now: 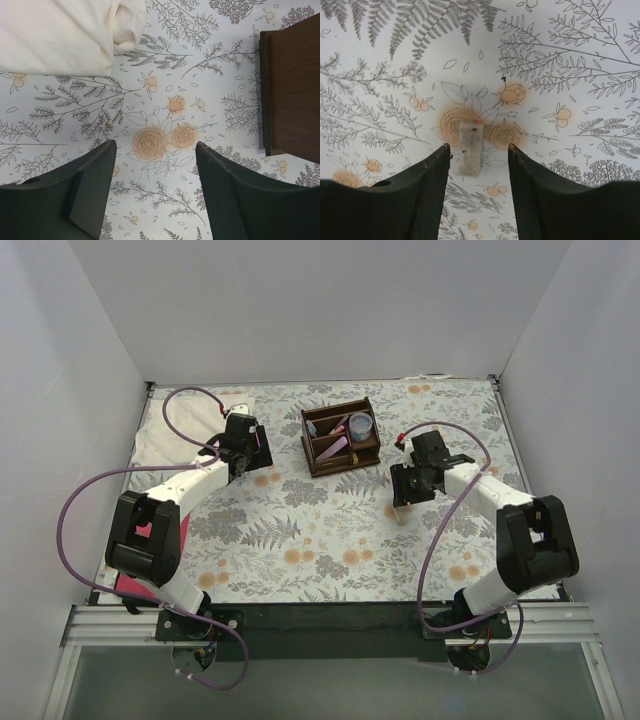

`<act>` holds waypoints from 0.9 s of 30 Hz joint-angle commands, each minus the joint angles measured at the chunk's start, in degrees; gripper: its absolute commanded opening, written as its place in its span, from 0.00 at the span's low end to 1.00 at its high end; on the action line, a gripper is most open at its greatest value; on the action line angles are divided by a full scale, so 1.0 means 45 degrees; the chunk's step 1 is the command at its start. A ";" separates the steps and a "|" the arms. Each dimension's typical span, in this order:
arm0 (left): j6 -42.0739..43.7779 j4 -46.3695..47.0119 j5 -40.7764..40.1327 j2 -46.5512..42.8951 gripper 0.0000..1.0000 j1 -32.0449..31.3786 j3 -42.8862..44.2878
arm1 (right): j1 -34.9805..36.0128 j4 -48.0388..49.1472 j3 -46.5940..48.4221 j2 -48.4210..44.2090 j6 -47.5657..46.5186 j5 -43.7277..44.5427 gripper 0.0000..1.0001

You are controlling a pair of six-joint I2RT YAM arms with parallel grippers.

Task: Sort the stationery into containers
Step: Pick up the stationery from the center of the board.

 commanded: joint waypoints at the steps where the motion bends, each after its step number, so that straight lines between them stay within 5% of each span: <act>1: 0.0175 0.0213 -0.0282 -0.0876 0.63 0.0088 -0.0024 | 0.0580 0.0334 -0.1021 -0.1661 -0.0478 0.0254 0.56; 23: -0.0060 0.0213 -0.0106 -0.1071 0.63 0.0127 -0.0278 | 0.0854 0.1056 -0.2097 -0.1235 -0.0476 0.0274 0.41; 26: -0.0138 0.0233 -0.0048 -0.0974 0.63 0.0146 -0.0278 | 0.0854 0.1231 -0.2117 -0.1196 -0.0554 0.0313 0.33; 27: -0.0138 0.0233 -0.0028 -0.0954 0.63 0.0146 -0.0259 | 0.0854 0.1271 -0.2078 -0.1273 -0.0593 0.0313 0.23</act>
